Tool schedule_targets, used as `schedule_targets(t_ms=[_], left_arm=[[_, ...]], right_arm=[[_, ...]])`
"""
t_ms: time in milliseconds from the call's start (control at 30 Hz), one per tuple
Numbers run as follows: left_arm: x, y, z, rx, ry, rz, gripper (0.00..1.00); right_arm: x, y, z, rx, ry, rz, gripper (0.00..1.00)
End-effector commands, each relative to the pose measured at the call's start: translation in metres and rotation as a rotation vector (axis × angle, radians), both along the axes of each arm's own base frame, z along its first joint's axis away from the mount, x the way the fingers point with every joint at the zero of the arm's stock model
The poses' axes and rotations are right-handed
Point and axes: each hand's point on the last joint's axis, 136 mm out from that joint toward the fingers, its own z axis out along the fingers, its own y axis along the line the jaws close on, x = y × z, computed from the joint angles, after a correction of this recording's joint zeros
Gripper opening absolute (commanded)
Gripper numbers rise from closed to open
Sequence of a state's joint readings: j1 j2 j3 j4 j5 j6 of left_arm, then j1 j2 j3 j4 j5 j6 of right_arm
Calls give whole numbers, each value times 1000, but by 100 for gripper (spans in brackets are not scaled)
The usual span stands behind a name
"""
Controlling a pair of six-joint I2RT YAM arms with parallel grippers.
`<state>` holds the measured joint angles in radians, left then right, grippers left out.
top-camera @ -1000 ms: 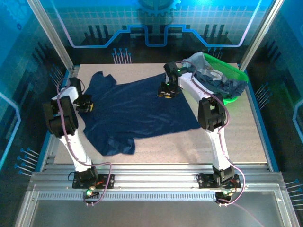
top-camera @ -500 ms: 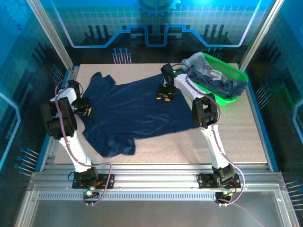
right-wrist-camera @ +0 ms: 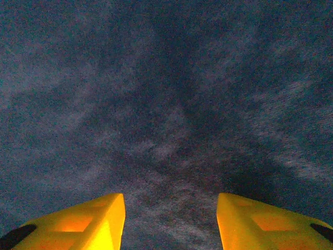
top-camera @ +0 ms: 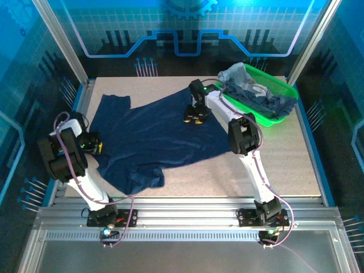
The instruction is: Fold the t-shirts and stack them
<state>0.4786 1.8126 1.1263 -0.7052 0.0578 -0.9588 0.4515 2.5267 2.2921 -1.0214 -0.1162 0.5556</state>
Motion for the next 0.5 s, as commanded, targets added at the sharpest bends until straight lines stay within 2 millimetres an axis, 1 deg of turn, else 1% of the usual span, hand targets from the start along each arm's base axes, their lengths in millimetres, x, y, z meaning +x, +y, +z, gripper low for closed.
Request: schedule_targets(t_ms=[0,33,100,200,267,333,433,467], left_arm=[[23,-26,31,49,-30,-131,17],[30,-35,34,47,-36,-158,18],[43,-57,29,30,-43,-204,20],[54,-78,7,-22,-11,-235,19],[62,-84,-7,-41,12,-251,17],[76,-90,-16,-72,9,-270,16],[106,-94,-24,-87,0,-314,15],[120,-95,-26,-101,-17,-325,15]], right_arm=[[-5,-7,-11,-36,27,3,51],[-4,-10,-12,-43,24,2,50],[-4,-14,-12,-57,22,2,49],[-5,-23,-19,-78,43,-9,47],[-6,-29,-24,-80,65,-24,45],[-5,-34,-26,-77,76,-36,44],[-3,-41,-28,-67,92,-63,44],[-1,-43,-28,-57,98,-78,43]])
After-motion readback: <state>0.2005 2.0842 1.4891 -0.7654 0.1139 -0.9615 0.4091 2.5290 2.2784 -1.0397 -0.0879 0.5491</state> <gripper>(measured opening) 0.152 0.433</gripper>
